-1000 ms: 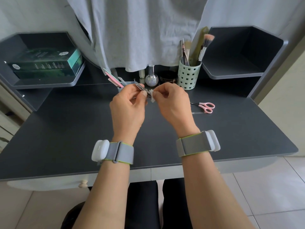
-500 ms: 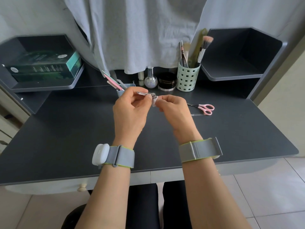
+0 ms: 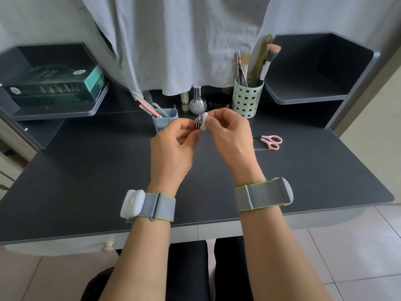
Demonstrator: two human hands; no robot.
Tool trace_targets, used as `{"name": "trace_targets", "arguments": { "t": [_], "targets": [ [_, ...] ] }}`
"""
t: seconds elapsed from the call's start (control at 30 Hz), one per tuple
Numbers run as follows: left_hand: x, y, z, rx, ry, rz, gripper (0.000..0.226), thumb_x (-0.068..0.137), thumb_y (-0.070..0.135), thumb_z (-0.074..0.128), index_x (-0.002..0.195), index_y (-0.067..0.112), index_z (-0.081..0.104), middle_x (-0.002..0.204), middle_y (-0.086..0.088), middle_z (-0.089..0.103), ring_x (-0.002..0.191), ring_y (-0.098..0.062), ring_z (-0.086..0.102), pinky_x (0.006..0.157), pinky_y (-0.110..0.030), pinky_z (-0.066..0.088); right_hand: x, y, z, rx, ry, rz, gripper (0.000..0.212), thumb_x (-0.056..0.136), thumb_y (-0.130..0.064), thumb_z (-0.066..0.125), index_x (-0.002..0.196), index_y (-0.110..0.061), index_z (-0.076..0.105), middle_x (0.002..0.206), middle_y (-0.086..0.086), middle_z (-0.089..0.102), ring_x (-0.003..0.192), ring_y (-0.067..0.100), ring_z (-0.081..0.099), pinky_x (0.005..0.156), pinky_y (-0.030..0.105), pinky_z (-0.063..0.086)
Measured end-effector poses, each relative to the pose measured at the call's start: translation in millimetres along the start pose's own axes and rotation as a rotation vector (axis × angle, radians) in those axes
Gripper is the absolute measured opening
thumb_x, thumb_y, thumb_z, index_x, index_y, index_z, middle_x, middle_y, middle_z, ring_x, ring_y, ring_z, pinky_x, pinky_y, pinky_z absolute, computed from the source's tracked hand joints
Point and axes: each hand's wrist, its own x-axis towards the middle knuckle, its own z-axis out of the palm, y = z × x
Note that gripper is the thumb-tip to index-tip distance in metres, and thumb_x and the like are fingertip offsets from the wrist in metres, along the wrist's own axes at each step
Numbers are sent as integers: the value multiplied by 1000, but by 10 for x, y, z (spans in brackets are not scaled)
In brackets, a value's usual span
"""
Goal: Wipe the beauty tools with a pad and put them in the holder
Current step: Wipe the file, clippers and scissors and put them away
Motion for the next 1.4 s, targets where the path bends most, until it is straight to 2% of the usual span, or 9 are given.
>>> {"name": "trace_targets", "arguments": {
  "t": [0.13,0.23,0.43,0.67,0.77,0.9,1.13,1.27,1.4],
  "targets": [
    [-7,-20,0,-24,12,-7,10,88,12,73,98,14,72,84,7,76,75,2,69,68,-6,44,-5,-62,10,-137,-19,-88,9,91,-21,64,88,-21,73,80,-10,71,68,2,56,65,21,41],
    [-5,-56,5,-59,17,-28,9,88,14,73,97,15,72,83,5,76,69,0,67,69,-11,46,20,-44,14,-99,-7,-71,9,93,-24,65,87,-21,72,75,-12,68,62,2,53,63,22,40],
    [12,-104,15,-134,16,-67,9,87,15,75,96,17,72,81,2,77,72,-13,72,79,-37,60,25,-23,16,-42,17,-80,10,93,-25,65,87,-20,71,69,-15,65,59,0,50,64,23,39],
    [14,-62,-6,-207,9,-86,13,86,22,78,96,15,73,79,1,77,75,-21,74,81,-50,60,20,30,18,-92,-71,-100,7,90,-19,68,85,-20,72,66,-16,66,58,-3,52,65,23,40],
    [0,-58,6,-272,19,-108,11,87,18,78,94,10,73,80,-3,77,78,-25,75,80,-50,61,21,39,4,-108,-87,-91,7,92,-20,68,87,-19,73,66,-17,64,58,-5,53,64,20,39],
    [-10,-44,23,-303,15,-122,7,88,9,75,95,8,72,81,-5,77,79,-22,75,76,-40,62,25,64,-17,-105,-108,-55,8,93,-22,68,90,-17,74,63,-17,61,55,-5,51,62,18,38],
    [3,-28,33,-296,52,-146,12,87,13,77,94,5,73,78,-7,76,76,-23,75,70,-35,63,-12,77,-48,-223,-149,-17,8,93,-26,67,90,-22,73,66,-16,62,59,-4,53,62,17,40],
    [4,-43,36,-263,57,-147,10,88,12,75,96,6,73,78,-6,77,75,-20,75,71,-37,63,-26,49,-57,-316,-161,-33,7,91,-29,66,84,-29,69,75,-14,67,77,5,63,71,27,51],
    [17,-67,31,-207,56,-141,8,89,12,73,96,8,72,79,-2,77,76,-18,76,74,-40,63,-13,71,-92,-429,-212,-19,8,89,-31,65,83,-28,69,77,-13,68,79,9,63,71,30,51]
  ]
}}
